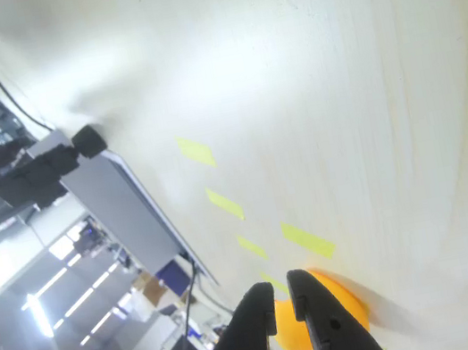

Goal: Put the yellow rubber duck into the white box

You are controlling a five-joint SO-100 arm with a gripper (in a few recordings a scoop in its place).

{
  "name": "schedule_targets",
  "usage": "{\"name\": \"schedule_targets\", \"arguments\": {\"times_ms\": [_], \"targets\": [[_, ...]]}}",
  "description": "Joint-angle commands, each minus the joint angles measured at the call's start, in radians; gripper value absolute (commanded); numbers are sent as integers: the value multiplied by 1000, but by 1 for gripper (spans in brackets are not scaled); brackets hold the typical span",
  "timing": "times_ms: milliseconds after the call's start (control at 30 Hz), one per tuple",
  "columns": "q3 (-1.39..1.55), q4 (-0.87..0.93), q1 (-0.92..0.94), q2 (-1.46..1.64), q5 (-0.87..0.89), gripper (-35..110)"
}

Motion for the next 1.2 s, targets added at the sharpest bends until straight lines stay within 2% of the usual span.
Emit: {"name": "schedule_targets", "arguments": {"times_ms": [0,267,433,533,700,933,1167], "targets": [[38,-9,17,52,2,0],[40,-17,-48,52,-64,0],[58,-86,-34,52,-72,0],[17,-35,-29,52,-112,0],[-308,141,-84,-23,-141,0],[-914,319,-196,-526,-152,0],[-1279,448,-256,-942,-156,0]]}}
